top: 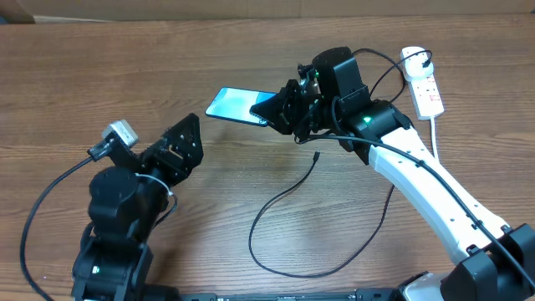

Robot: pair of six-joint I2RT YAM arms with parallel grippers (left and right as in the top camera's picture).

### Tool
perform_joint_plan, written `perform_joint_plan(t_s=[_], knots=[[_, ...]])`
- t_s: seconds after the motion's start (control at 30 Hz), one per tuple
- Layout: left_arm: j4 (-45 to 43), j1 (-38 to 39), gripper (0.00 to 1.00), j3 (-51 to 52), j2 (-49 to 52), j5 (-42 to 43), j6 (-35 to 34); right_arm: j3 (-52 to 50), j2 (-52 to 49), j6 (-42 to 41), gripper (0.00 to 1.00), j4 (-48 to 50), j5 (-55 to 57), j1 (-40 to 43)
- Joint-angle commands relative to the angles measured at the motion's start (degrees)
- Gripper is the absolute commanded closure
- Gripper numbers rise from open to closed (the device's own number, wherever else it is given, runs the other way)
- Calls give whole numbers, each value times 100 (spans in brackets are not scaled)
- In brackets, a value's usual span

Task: Plug charger to phone and switch on socket
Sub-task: 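Move the left gripper toward the phone's free end held by right gripper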

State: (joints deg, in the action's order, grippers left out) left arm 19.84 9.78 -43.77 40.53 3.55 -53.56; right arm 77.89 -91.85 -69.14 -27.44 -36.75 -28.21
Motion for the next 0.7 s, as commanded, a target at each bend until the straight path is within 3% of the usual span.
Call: perform_joint_plan(t_s=[0.0, 0.07, 0.13, 0.37, 0.57, 0.67], knots=[[-66, 37, 1, 17, 247, -24, -1869, 94, 216, -629, 96, 127, -391, 0], [-63, 37, 0, 17, 352, 203, -3132, 94, 216, -629, 96, 127, -391, 2], [-70, 37, 0, 17, 459, 498, -3860, 94, 216, -632, 95, 129, -391, 2], [-186, 37, 0, 17, 726, 717, -3860, 94, 216, -758, 95, 136, -402, 0], [-1132, 37, 1, 17, 1198, 1604, -3871, 94, 216, -892, 95, 275, -501, 0], [-1196, 37, 0, 17, 1416, 1707, -4282, 94, 216, -918, 95, 282, -647, 0]])
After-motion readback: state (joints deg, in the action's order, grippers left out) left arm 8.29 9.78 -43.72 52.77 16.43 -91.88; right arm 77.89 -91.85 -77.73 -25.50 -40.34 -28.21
